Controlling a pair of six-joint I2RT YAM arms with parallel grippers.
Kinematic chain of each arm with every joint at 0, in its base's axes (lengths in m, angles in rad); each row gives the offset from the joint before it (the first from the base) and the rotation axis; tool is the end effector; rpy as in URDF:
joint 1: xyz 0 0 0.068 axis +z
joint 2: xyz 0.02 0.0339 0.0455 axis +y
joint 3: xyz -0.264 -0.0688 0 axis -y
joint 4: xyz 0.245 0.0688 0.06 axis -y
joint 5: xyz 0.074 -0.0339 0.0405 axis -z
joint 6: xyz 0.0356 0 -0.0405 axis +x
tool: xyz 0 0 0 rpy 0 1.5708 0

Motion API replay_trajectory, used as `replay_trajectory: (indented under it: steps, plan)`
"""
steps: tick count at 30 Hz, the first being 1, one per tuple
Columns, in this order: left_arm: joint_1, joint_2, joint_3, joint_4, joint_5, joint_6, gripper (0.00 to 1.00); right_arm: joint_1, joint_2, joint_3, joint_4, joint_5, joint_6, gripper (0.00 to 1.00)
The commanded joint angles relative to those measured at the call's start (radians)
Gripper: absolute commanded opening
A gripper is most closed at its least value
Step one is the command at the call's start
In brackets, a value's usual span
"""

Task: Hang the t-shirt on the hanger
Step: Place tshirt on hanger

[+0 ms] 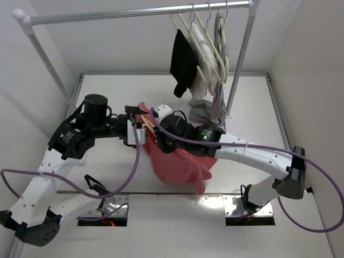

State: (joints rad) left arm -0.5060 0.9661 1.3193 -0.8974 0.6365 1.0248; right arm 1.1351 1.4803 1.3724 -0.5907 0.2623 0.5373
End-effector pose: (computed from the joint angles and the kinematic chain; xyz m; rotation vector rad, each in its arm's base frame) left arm 0.1357 -0.0994 0.4186 1.6395 1.1749 -0.3447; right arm 0.1473 0.2945 0.3400 -0.5438 2.2465 0.5939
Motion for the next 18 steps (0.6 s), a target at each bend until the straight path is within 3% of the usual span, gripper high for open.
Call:
replay_trajectory:
  steps: [1, 3, 10, 13, 16, 18]
  plan:
    - [-0.011, -0.053, 0.014, 0.146, -0.032, -0.156, 0.82, -0.005, -0.006, 0.045, 0.12, 0.026, 0.05, 0.0]
    - [-0.011, -0.078, 0.014, 0.236, -0.113, -0.287, 1.0, -0.005, -0.006, 0.045, 0.132, 0.035, 0.079, 0.0]
    - [-0.011, -0.205, -0.063, 0.554, -0.492, -0.794, 1.0, -0.005, -0.041, 0.002, 0.262, 0.112, 0.151, 0.0]
    - [-0.011, -0.253, -0.072, 0.589, -0.648, -0.906, 1.0, -0.005, -0.064, -0.05, 0.394, 0.17, 0.226, 0.0]
    - [-0.011, -0.292, -0.034, 0.468, -0.6, -1.008, 1.0, 0.006, -0.032, -0.085, 0.585, 0.227, 0.26, 0.0]
    - [-0.011, -0.309, -0.034, 0.375, -0.446, -1.068, 0.96, 0.006, 0.007, -0.056, 0.655, 0.288, 0.269, 0.0]
